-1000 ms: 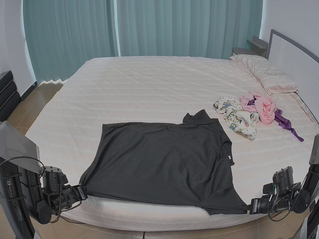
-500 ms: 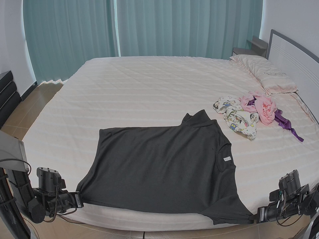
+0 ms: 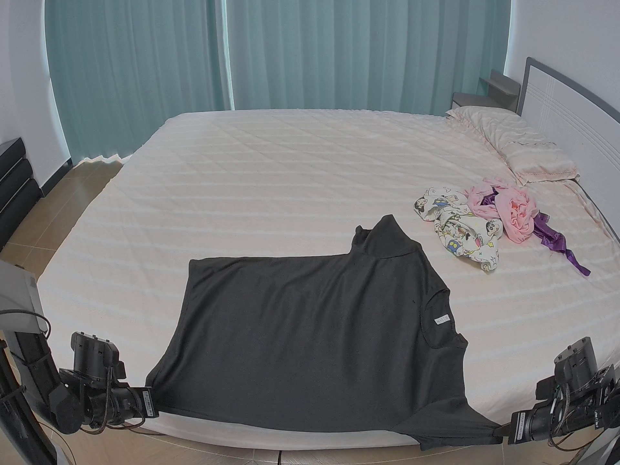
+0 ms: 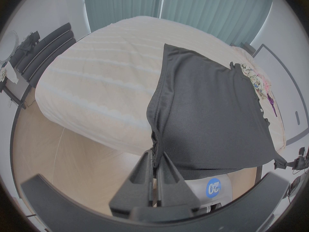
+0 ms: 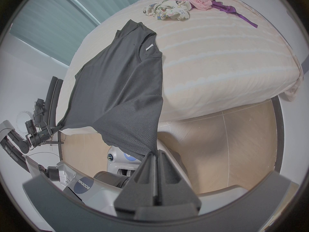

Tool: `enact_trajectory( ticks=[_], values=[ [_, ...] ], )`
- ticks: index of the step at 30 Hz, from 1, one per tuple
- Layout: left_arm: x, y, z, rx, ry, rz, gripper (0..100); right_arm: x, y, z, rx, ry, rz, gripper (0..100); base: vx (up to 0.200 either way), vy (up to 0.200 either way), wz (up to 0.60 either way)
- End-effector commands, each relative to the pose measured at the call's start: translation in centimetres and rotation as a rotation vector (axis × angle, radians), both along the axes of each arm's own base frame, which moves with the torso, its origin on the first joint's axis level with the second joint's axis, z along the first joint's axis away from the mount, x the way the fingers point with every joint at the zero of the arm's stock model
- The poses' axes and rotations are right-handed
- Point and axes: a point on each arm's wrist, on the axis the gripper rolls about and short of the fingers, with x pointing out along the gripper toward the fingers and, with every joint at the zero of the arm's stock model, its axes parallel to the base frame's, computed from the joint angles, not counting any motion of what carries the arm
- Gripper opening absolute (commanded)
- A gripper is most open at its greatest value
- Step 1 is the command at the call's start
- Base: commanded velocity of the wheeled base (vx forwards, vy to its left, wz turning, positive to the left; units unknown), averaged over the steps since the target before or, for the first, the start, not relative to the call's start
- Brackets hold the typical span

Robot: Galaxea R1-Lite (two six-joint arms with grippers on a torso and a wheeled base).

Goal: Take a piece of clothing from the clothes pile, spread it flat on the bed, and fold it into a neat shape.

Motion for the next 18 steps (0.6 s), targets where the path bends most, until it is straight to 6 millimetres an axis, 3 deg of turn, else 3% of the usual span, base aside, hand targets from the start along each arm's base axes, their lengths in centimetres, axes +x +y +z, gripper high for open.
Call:
enact_trajectory(
  ticks=[1,10,18],
  values=[
    [-0.8,0.0,0.0,0.004,0.042,-0.002,0,-0.7,-0.2,0.5,0.008,-0.039,0.008,0,0.000,0.000,0.00],
    [-1.1,0.0,0.1,0.003,0.059,-0.007,0,0.4,-0.2,1.8,0.037,-0.121,-0.028,0,0.000,0.000,0.00],
    [1.7,0.3,2.1,-0.017,-0.119,0.030,0,3.8,0.4,4.1,0.075,-0.228,-0.053,0,0.000,0.000,0.00]
  ],
)
